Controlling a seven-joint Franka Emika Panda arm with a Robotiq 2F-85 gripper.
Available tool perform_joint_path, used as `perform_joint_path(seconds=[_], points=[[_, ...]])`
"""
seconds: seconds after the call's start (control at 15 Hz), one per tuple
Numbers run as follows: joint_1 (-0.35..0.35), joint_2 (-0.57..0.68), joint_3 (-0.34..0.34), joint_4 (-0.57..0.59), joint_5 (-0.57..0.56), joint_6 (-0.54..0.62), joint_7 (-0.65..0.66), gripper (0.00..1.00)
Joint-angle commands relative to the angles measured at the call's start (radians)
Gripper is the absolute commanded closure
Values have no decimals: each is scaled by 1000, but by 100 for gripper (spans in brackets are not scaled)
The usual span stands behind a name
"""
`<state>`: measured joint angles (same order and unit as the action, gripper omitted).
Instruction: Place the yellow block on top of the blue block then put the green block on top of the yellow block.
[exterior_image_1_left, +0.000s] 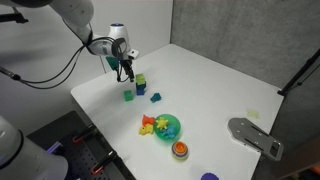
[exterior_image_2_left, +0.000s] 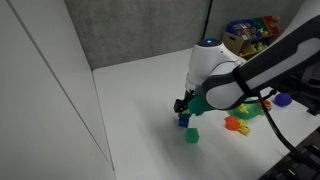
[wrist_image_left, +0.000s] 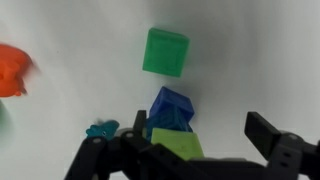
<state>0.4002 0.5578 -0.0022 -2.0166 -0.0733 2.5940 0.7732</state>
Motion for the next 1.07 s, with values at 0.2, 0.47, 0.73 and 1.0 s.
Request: perform_joint_path(seconds=[0.2,0.47,0.73,1.0], points=[[1,0,0,-22,0,-2,-1,0],[7,68,-19,1,-16,-3,4,0],[6,140,-17,21,6,27,0,0],[8,189,-8,31,29,91,-7,0]])
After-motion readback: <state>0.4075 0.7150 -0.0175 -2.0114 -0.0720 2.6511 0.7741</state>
